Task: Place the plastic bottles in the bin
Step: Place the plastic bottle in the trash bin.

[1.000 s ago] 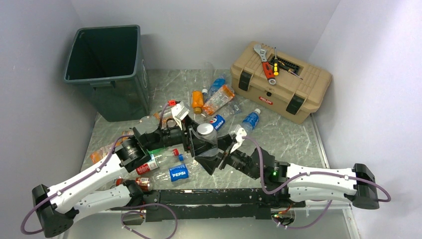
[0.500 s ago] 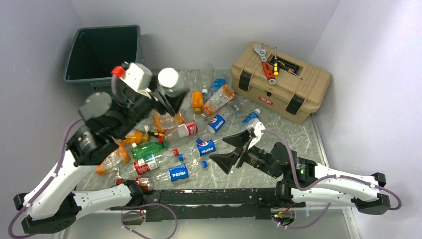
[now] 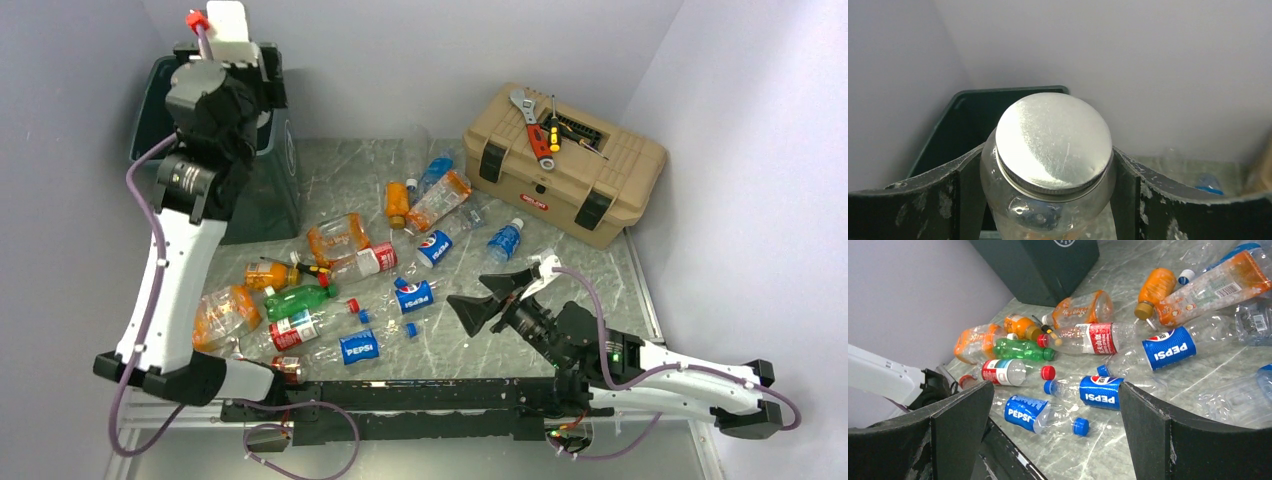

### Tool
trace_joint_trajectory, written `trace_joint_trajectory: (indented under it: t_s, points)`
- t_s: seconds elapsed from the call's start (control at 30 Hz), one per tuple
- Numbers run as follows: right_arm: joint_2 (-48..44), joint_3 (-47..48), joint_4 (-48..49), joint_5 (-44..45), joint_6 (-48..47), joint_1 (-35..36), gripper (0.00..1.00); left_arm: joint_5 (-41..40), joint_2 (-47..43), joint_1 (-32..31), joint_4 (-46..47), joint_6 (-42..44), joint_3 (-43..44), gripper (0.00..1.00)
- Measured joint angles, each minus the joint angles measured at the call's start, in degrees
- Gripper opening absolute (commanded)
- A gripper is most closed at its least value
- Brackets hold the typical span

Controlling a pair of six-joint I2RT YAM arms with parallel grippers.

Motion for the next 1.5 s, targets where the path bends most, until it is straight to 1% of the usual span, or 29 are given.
trace_joint_trajectory:
  t_s: [0.17, 0.33, 0.57, 0.7, 0.8, 0.83, 0.93, 1.0, 1.03, 1.2, 1.27, 1.33, 1.4, 1.5]
  points:
    - [1.0, 0.0, -1.5, -2.3, -0.1, 0.0, 1.0, 2.4, 7.3, 10.5, -1.0, -5.7, 6.4, 0.16]
    - [-0.6, -2.0, -2.5, -4.7, 0.0, 0.0, 1.0, 4.3, 12.0, 17.9, -0.3, -10.8, 7.0, 0.17]
    - [-5.2, -4.3, -4.2, -4.6, -0.3, 0.0, 1.0, 8.1, 15.8, 23.6, 0.2, -16.6, 3.2, 0.22]
    - [-6.1, -4.3, -4.7, -4.3, -0.5, 0.0, 1.0, 9.5, 17.9, 25.1, 0.0, -18.1, 2.2, 0.29]
    - [-6.1, -4.6, -4.8, -4.1, -0.6, 0.0, 1.0, 10.5, 18.4, 25.2, 0.1, -18.1, 1.4, 0.35]
    - [-6.0, -4.7, -5.0, -4.0, -0.6, 0.0, 1.0, 10.7, 18.4, 25.2, 0.0, -18.1, 1.2, 0.4]
    - [-5.8, -4.9, -5.4, -3.6, -0.7, 0.0, 1.0, 11.5, 18.4, 25.2, 0.1, -18.1, 1.0, 0.67]
    - [-5.6, -4.9, -5.8, -3.1, -0.7, 0.0, 1.0, 11.6, 18.4, 25.2, 0.1, -18.2, 1.0, 0.94]
    - [-5.6, -4.9, -6.1, -3.0, -0.7, 0.0, 1.0, 11.7, 18.4, 25.2, 0.1, -18.2, 1.0, 0.99]
    - [-5.6, -4.9, -6.5, -2.1, -0.7, 0.0, 1.0, 13.0, 17.8, 24.4, -0.1, -19.1, 1.8, 0.99]
    - [-5.1, -4.8, -6.5, -1.4, -0.7, 0.0, 1.0, 13.1, 16.9, 22.6, -0.2, -18.8, 2.9, 0.99]
    - [-4.1, -4.7, -6.5, -1.0, -0.6, 0.0, 1.0, 13.0, 15.1, 18.9, -0.4, -17.5, 4.3, 0.99]
    - [-2.5, -4.2, -6.6, -0.5, -0.6, 0.0, 1.0, 13.4, 12.7, 13.8, -0.4, -16.1, 5.7, 0.99]
    - [0.7, -2.4, -7.2, 2.5, 0.0, 0.0, 1.0, 17.0, 7.4, 6.4, -1.3, -15.0, 6.2, 0.99]
